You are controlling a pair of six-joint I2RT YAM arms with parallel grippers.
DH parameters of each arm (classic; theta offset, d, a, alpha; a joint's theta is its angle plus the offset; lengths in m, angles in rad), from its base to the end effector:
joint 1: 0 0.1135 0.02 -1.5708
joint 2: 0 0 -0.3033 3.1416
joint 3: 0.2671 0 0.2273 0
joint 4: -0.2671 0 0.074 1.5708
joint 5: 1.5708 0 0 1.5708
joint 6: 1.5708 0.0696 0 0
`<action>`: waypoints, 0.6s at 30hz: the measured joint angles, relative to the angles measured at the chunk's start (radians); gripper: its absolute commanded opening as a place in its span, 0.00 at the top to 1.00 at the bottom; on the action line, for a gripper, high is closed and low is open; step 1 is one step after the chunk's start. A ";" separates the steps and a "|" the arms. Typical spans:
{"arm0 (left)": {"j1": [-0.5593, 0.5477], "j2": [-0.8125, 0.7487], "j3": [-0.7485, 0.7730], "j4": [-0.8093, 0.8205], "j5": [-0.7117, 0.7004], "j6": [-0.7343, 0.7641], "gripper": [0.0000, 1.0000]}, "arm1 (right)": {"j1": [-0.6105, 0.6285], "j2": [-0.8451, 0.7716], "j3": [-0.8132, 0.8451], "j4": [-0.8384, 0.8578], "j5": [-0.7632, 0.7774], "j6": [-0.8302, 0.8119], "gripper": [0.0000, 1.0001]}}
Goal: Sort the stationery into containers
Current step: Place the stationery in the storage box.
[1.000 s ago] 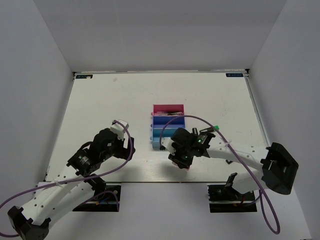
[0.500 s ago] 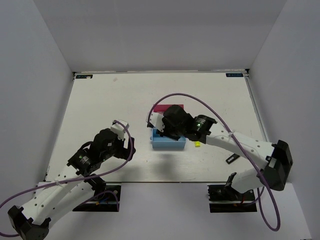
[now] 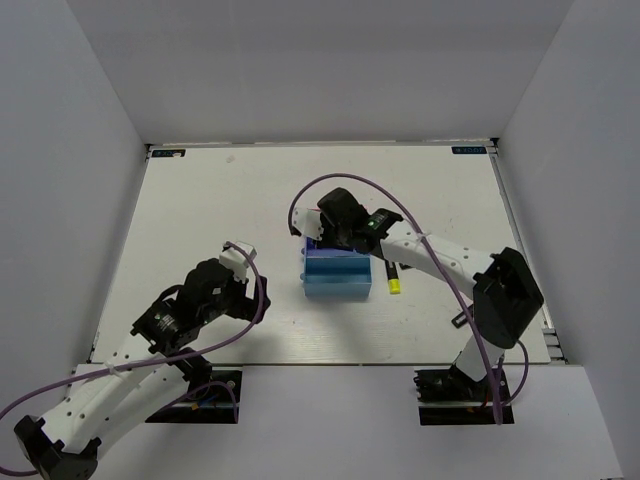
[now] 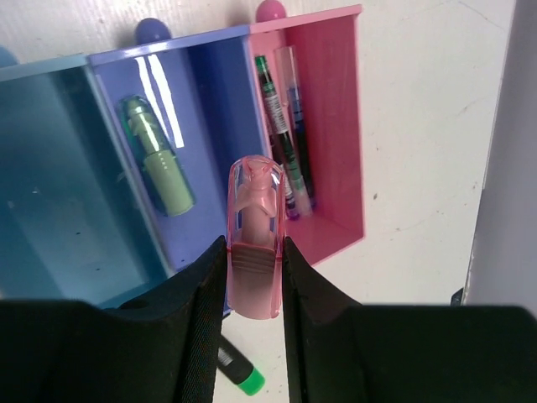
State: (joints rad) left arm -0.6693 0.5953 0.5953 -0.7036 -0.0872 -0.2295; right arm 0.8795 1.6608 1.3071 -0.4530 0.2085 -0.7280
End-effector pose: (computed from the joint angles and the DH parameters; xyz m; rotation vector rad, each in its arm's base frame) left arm 0.0802 -0.0557 0.2508 0.4561 2.2533 -0.3720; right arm 0.2483 0.2774 0.2933 -1.6302 1.7092 -0.1745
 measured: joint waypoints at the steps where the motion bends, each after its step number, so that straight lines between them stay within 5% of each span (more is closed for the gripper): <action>1: 0.000 -0.002 0.000 0.000 0.001 0.000 0.00 | -0.008 0.010 0.009 0.002 -0.002 -0.009 0.96; 18: 0.000 0.002 -0.021 0.003 0.034 -0.012 0.00 | -0.046 0.117 0.101 -0.071 -0.088 -0.011 0.42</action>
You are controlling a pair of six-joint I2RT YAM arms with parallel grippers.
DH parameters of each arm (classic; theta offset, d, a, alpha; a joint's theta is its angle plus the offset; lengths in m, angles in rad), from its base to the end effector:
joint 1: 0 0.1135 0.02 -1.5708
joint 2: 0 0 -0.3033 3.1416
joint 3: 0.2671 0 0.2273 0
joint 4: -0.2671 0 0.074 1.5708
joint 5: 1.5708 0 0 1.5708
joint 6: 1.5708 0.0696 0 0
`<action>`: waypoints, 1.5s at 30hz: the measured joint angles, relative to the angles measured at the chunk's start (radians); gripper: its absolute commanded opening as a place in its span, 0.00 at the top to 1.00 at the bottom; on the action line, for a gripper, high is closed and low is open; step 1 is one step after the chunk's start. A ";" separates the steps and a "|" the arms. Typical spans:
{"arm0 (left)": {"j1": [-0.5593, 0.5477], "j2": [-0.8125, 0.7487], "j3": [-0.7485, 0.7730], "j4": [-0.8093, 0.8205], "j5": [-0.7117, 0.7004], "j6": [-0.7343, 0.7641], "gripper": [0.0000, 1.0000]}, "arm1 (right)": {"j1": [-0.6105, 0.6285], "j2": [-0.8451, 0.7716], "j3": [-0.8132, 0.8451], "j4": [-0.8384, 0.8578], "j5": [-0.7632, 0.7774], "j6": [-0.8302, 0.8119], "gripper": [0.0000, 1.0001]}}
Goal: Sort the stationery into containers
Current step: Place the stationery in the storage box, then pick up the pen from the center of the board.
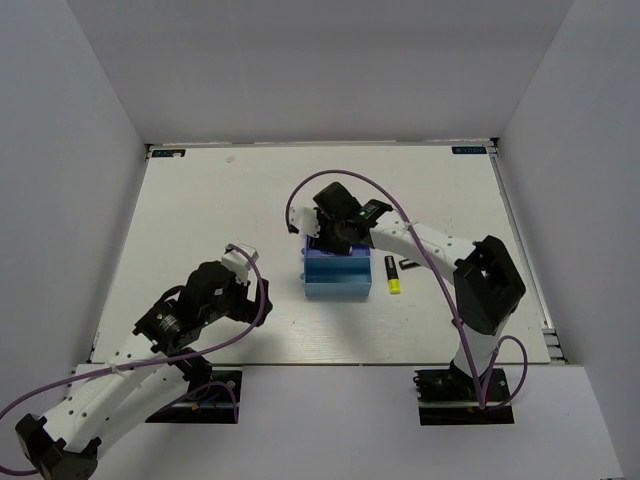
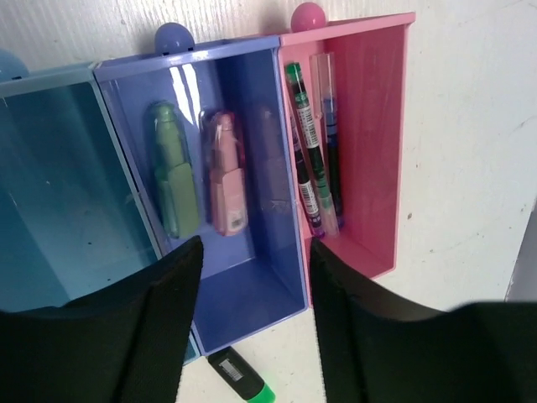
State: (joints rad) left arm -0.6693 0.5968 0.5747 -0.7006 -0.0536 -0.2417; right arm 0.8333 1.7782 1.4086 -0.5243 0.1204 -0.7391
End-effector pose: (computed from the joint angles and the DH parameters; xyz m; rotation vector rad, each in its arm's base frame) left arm 0.0786 -0.0574 0.2442 0.4661 2.2794 -0.4060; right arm 0.2739 0.2891 0.2755 -1.7027 1.7737 -0.1073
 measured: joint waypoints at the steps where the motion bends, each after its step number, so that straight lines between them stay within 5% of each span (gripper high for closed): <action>1: 0.000 0.001 0.000 0.002 0.003 -0.001 0.00 | -0.002 0.003 0.000 -0.001 0.000 0.002 0.40; 6: 0.000 0.006 0.000 0.004 0.017 -0.003 0.06 | -0.013 0.005 0.003 -0.004 0.002 0.016 0.45; 8: 0.000 0.014 0.000 0.006 0.024 -0.002 0.19 | -0.018 -0.001 0.003 -0.004 0.013 0.037 0.71; 9: 0.000 0.019 0.000 0.006 0.030 -0.002 0.26 | -0.021 -0.008 0.001 -0.003 0.024 0.053 1.00; 14: 0.000 0.074 0.031 0.004 0.074 0.013 0.76 | -0.067 -0.177 -0.106 0.068 0.096 0.226 1.00; 16: 0.000 0.102 0.055 0.004 0.091 0.021 0.82 | -0.107 -0.269 -0.126 0.045 0.106 0.304 1.00; 18: 0.000 0.127 0.081 0.004 0.108 0.032 0.80 | -0.155 -0.337 -0.127 0.021 0.108 0.374 0.66; 19: 0.000 0.135 0.091 0.005 0.116 0.036 0.76 | -0.180 -0.369 -0.136 0.010 0.107 0.400 0.56; 23: 0.000 0.161 0.128 -0.007 0.149 0.059 0.39 | -0.274 -0.513 -0.274 -0.027 0.069 0.398 0.34; 25: 0.000 0.175 0.153 -0.023 0.161 0.072 0.31 | -0.342 -0.600 -0.367 -0.077 0.002 0.321 0.27; 32: 0.000 0.163 0.166 -0.040 0.192 0.103 0.26 | -0.563 -0.790 -0.484 -0.270 -0.170 -0.006 0.27; 45: 0.002 0.060 0.067 -0.063 0.214 0.138 0.23 | -0.754 -0.692 -0.545 -0.286 -0.296 -0.291 0.26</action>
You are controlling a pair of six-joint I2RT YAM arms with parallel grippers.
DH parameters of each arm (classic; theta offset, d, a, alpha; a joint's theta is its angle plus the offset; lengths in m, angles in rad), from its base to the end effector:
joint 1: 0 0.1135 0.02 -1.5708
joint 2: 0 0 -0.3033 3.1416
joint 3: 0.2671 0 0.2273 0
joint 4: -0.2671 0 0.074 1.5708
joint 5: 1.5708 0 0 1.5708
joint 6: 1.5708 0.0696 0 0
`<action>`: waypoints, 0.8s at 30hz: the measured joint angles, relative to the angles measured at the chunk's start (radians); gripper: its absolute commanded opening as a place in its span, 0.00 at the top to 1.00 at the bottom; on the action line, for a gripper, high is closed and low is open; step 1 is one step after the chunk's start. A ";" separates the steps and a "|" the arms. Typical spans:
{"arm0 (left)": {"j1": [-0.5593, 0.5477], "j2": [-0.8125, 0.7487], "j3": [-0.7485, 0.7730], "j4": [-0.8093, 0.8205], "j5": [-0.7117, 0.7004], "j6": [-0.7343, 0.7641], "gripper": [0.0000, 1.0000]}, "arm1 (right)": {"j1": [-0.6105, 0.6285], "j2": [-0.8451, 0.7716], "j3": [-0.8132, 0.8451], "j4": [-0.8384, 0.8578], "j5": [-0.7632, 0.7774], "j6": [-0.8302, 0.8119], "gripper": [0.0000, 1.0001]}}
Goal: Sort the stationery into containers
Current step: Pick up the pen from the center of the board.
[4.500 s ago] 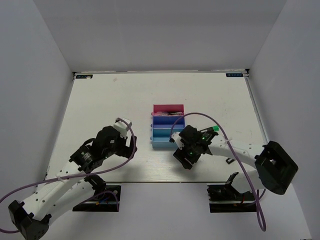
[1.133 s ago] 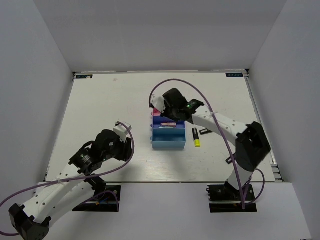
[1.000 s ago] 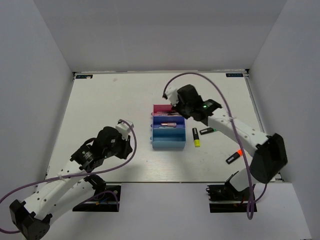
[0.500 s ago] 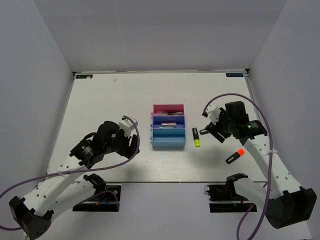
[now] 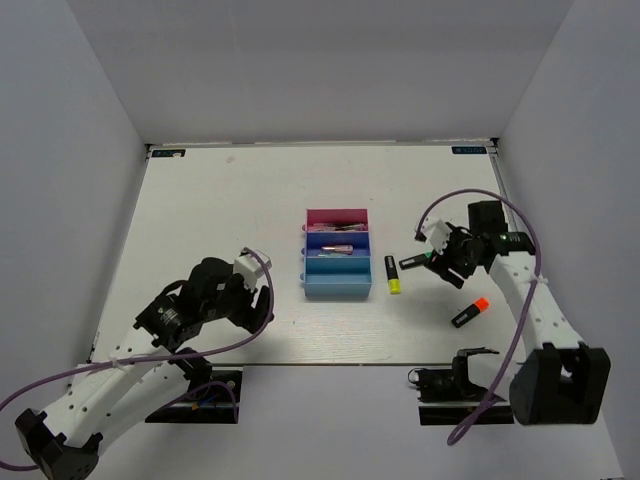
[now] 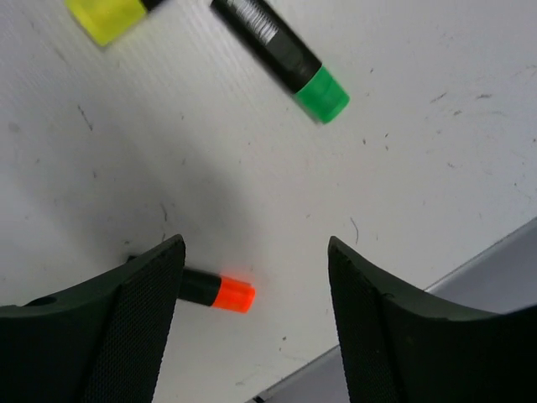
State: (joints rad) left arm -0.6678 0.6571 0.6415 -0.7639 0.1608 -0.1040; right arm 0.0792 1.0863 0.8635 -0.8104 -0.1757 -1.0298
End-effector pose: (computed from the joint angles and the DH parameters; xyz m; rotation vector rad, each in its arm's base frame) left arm 0.0728 -0.0716 0.2550 0.7477 2.2904 -0.5583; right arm 0.1773 0.0263 0.2695 -1.4132 2.1629 -0.1233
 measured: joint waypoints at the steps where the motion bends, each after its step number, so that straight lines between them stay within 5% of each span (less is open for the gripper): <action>1: 0.002 -0.008 -0.010 0.000 -0.002 0.004 0.23 | -0.010 0.034 0.022 0.005 -0.025 -0.001 0.26; 6: 0.022 -0.010 -0.016 0.006 -0.001 0.013 0.22 | -0.073 0.231 0.110 0.104 -0.218 -0.084 0.14; 24: 0.163 0.119 -0.026 0.040 0.071 0.009 0.22 | -0.151 0.720 0.401 -0.077 -0.460 -0.744 0.19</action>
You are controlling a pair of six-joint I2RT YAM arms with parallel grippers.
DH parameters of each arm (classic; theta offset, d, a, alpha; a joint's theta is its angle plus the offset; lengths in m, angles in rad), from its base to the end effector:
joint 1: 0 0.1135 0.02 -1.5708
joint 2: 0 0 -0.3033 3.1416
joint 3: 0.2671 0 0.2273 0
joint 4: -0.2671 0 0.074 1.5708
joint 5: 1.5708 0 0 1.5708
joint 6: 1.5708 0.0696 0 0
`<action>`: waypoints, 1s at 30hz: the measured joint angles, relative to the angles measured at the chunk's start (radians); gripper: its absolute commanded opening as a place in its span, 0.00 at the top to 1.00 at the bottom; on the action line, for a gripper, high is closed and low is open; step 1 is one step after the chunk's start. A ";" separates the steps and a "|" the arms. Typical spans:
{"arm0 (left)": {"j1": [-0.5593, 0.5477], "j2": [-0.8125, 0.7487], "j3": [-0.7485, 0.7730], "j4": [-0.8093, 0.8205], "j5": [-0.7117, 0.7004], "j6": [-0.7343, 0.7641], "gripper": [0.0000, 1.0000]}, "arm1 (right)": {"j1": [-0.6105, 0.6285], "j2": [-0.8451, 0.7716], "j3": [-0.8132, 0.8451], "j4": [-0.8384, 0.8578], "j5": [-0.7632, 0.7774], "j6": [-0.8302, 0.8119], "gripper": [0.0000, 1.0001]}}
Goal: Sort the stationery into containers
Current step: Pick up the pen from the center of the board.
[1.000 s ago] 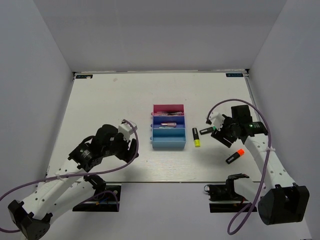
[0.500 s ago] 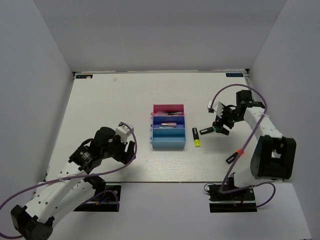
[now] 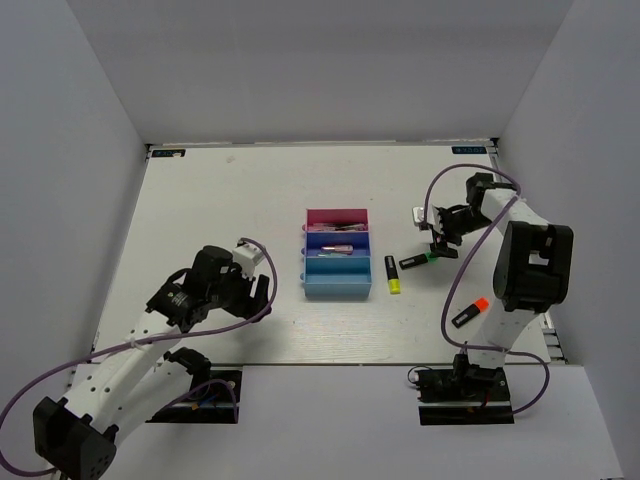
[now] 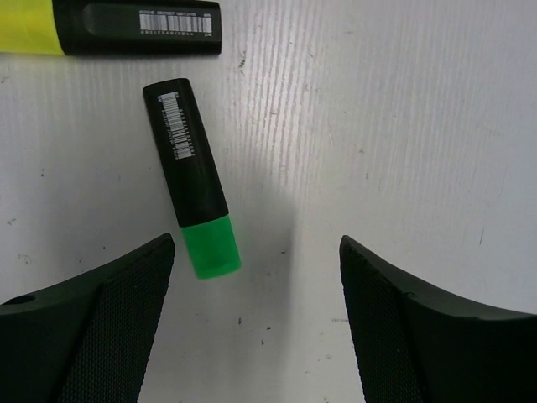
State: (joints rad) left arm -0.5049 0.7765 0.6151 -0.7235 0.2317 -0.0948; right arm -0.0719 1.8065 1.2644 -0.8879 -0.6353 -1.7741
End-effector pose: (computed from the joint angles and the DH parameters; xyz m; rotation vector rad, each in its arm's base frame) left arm 0.0968 -0.0718 0.2403 0.6106 2.4259 -0.5415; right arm 0.3300 0.0176 0.2180 -1.9409 1.6233 0.3596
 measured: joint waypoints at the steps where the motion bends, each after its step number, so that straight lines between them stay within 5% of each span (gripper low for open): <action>1: 0.000 0.002 0.000 0.001 0.000 0.000 0.22 | 0.000 0.005 0.002 -0.016 -0.004 -0.035 0.19; 9: 0.002 0.011 0.000 0.006 0.001 0.000 0.22 | 0.027 0.042 0.005 -0.140 0.008 -0.173 0.19; 20: 0.005 0.011 0.000 0.006 0.001 0.000 0.22 | 0.108 0.125 0.001 -0.114 0.089 -0.146 0.26; 26: 0.005 0.003 0.000 0.006 0.000 0.000 0.21 | 0.127 0.179 0.083 -0.147 0.125 -0.119 0.42; 30: 0.005 -0.004 0.000 0.005 0.000 0.000 0.21 | 0.128 0.206 0.129 -0.169 0.156 -0.124 0.64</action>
State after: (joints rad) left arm -0.5003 0.7727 0.6151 -0.7181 0.2321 -0.0944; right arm 0.0559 2.0121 1.3933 -1.0569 -0.4793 -1.8984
